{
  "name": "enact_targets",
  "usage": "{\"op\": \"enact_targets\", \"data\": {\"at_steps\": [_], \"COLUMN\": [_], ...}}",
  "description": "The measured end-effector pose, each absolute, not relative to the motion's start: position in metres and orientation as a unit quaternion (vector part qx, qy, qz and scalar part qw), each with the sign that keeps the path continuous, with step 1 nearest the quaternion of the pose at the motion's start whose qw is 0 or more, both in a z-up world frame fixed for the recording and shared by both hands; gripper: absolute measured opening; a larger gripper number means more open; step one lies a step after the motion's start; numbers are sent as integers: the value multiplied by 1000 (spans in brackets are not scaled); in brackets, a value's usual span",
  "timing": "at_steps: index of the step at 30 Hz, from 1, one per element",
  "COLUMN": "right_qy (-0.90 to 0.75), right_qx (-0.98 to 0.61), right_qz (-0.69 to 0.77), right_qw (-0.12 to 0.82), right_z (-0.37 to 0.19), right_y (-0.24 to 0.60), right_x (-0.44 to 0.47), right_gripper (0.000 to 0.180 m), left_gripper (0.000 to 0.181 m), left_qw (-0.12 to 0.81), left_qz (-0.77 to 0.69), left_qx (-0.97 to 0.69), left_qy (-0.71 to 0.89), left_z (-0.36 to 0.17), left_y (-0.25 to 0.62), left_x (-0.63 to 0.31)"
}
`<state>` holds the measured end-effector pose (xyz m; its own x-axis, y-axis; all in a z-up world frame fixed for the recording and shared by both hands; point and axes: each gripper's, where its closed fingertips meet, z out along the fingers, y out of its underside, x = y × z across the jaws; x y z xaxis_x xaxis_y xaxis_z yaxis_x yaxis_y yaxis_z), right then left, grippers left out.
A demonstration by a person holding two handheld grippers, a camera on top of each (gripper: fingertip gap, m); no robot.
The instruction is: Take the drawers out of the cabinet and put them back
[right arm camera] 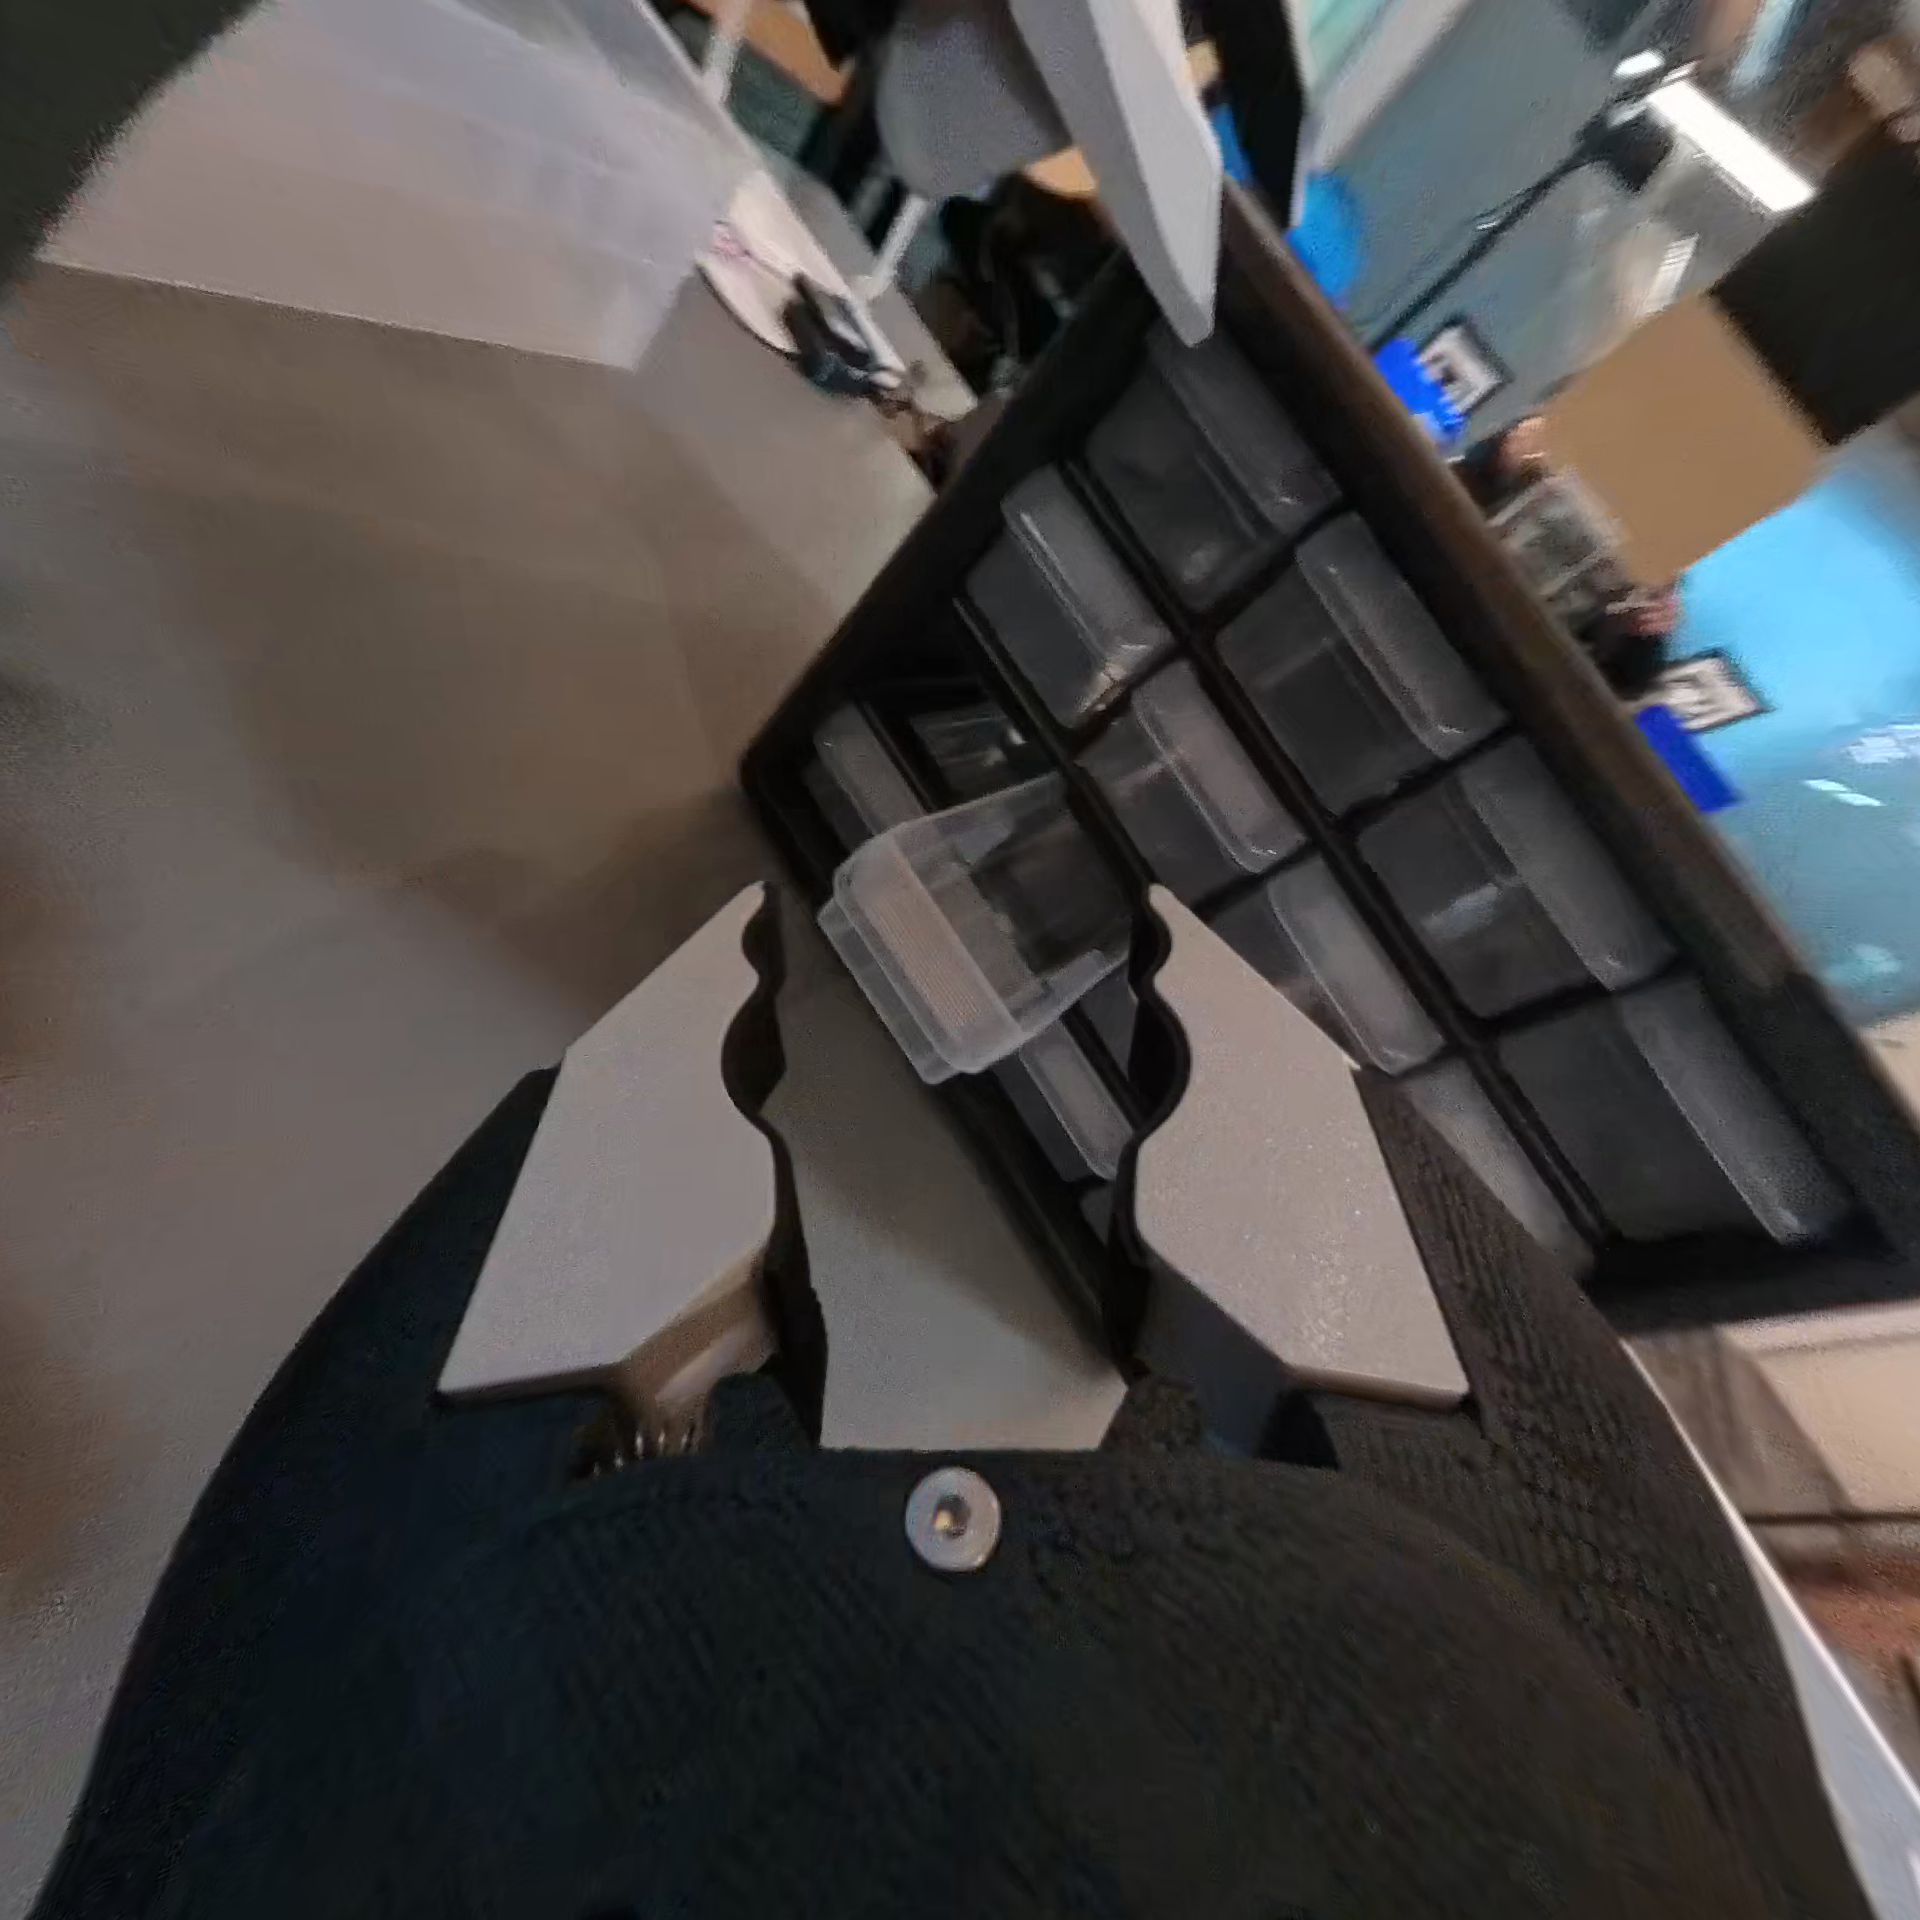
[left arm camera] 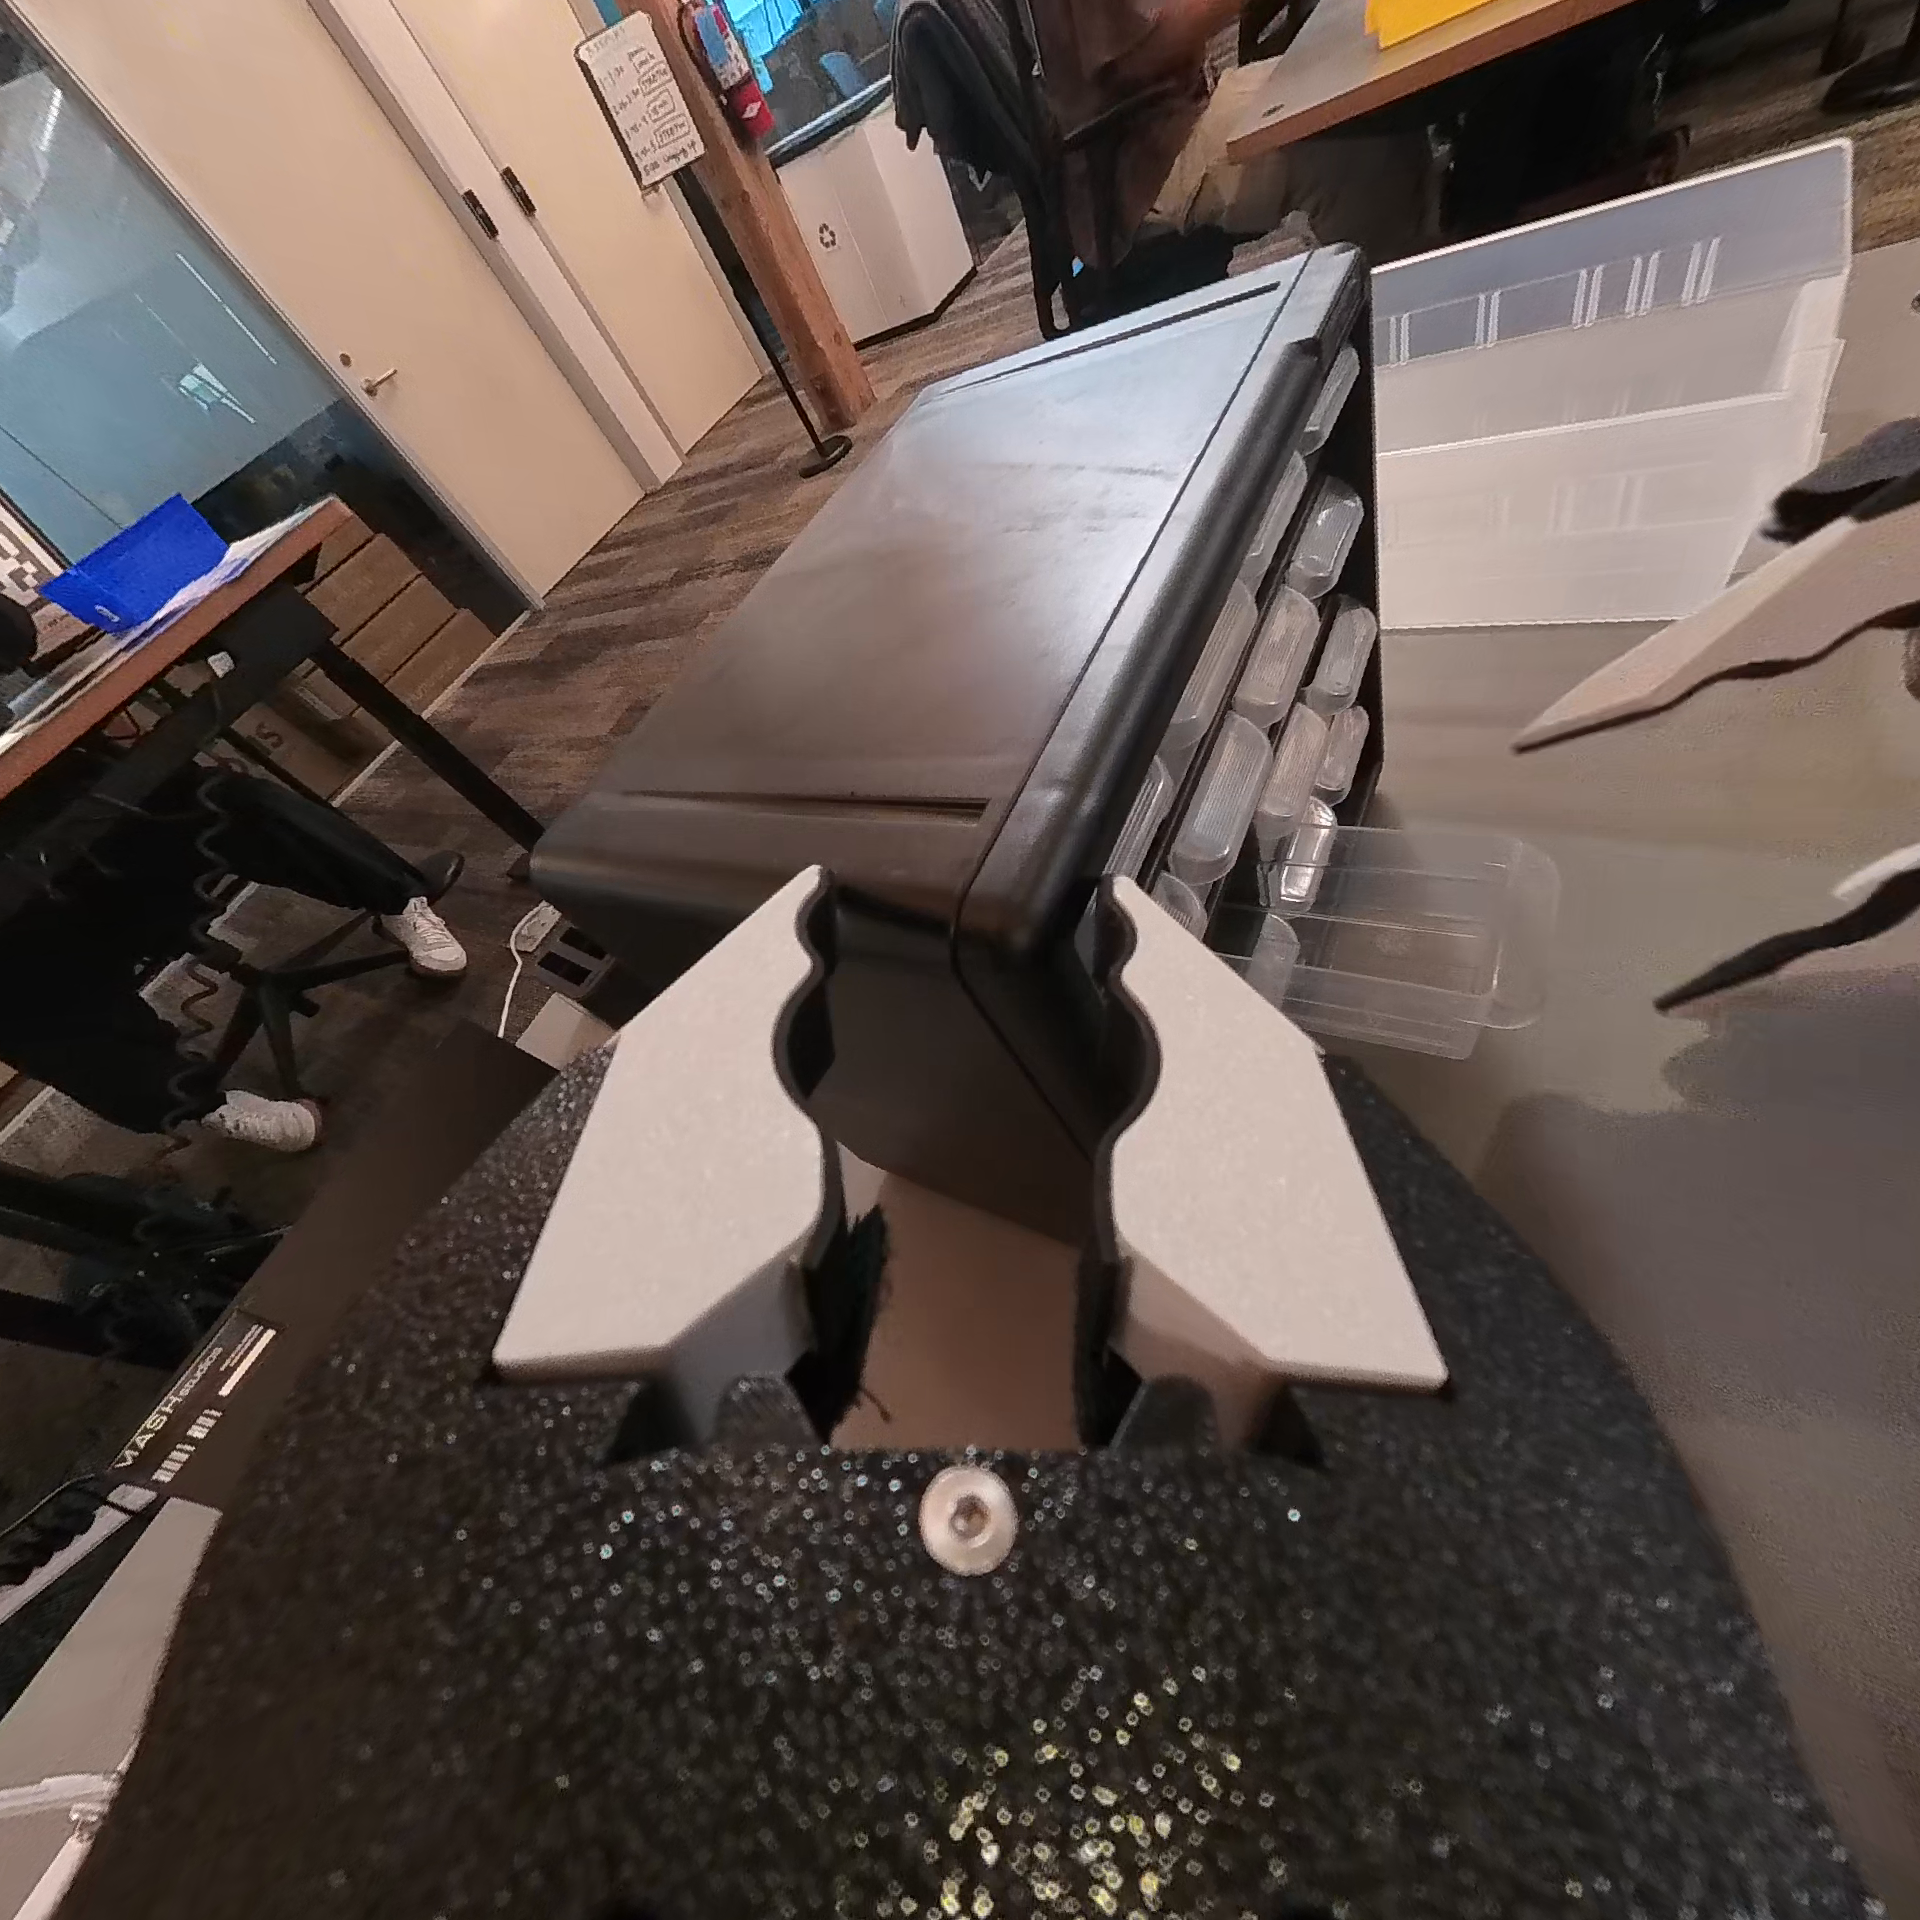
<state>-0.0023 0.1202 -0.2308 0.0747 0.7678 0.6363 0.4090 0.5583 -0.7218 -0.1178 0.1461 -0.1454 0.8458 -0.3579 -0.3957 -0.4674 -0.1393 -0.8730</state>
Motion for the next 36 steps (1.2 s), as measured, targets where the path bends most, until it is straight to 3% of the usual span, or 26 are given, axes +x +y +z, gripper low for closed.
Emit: {"op": "enact_targets", "data": {"at_steps": [1, 6, 12, 19, 24, 34, 36], "right_qy": [-677, -773, -807, -844, -840, -799, -814], "right_qx": [-445, -412, -396, -385, -390, -477, -460], "right_qz": [161, 33, -86, -40, -62, 146, 128], "right_qw": [563, 481, 430, 371, 371, 336, 330], "right_z": [-232, -261, -287, -296, -292, -264, -266], "right_y": [118, 130, 147, 101, 105, 74, 79], "right_x": [-5, -17, -15, 7, 27, 10, 16], "right_gripper": [66, 64, 26, 17, 21, 19, 19], "left_gripper": [47, 47, 47, 47, 47, 47, 47], "left_qw": [596, 596, 596, 596, 595, 594, 594], "left_qz": [45, 45, 45, 43, 45, 42, 43], "left_qx": [-753, -753, -753, -755, -755, -754, -754], "left_qy": [274, 274, 275, 272, 272, 276, 276], "left_z": [-145, -145, -145, -145, -145, -145, -145], "left_y": [146, 146, 146, 146, 146, 145, 145], "left_x": [-118, -118, -118, -118, -118, -115, -115]}}
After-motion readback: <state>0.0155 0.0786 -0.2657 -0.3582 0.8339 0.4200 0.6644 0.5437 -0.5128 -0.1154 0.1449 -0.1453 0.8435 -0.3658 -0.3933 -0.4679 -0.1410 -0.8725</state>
